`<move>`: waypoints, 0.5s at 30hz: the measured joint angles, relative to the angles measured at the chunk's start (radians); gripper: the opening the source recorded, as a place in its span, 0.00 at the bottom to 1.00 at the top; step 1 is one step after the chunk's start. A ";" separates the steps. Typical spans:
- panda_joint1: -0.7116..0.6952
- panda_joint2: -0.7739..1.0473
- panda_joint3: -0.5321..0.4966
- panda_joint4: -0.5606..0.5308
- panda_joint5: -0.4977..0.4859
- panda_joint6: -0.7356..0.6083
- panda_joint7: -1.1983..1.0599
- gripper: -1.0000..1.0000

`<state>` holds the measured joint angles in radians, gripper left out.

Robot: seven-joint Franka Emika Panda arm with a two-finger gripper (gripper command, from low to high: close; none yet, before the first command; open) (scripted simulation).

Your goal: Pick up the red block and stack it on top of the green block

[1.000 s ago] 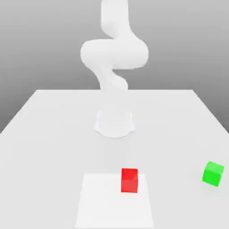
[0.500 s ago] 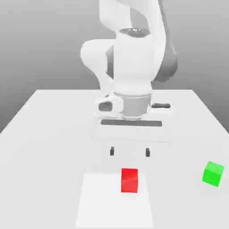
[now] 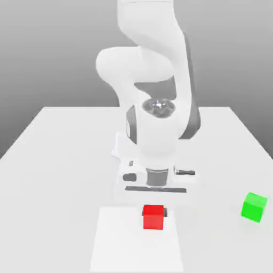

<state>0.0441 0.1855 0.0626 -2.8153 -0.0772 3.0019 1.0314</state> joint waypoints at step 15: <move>0.238 -0.181 0.134 0.102 0.064 -0.291 -0.447 0.00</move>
<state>0.2824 0.0048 0.1962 -2.7134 -0.0128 2.7112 0.5843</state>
